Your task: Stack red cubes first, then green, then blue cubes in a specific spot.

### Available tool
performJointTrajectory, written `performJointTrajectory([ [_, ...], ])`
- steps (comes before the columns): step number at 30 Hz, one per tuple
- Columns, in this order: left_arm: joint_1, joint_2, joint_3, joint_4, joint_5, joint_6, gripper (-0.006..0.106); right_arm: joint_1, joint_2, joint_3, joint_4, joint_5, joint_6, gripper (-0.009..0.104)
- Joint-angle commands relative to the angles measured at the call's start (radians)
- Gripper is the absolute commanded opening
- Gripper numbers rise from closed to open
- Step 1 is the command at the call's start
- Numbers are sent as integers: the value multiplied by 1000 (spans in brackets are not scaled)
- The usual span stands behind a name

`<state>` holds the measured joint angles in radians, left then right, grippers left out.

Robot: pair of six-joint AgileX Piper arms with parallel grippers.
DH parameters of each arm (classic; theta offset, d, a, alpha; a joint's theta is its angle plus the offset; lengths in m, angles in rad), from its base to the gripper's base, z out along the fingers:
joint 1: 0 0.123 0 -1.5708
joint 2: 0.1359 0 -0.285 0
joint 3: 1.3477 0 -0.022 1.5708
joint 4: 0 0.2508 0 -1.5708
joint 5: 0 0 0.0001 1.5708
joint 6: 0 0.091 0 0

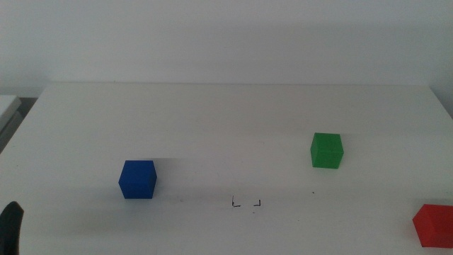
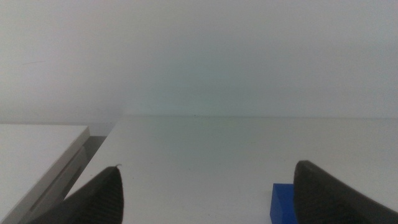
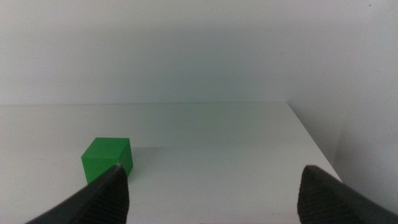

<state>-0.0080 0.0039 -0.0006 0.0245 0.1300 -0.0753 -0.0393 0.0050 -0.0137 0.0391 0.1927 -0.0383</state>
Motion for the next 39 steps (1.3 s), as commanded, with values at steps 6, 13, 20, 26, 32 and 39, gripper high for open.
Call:
performJointTrajectory([
  [6,3,-4,1,3,-14,-1,92,1,-5,-38,17,-26,87,84],
  [13,3,-4,1,3,-14,-1,92,1,133,-350,9,304,90,84],
  [20,3,-4,1,3,-14,-1,92,1,380,-738,34,694,90,84],
  [26,3,-4,1,3,-14,-1,92,1,502,-949,34,939,90,84],
  [32,3,-4,1,3,-14,-1,92,1,588,-1023,36,1028,90,84],
  [39,3,-4,1,3,-14,-1,92,1,580,-1023,41,1028,90,84],
])
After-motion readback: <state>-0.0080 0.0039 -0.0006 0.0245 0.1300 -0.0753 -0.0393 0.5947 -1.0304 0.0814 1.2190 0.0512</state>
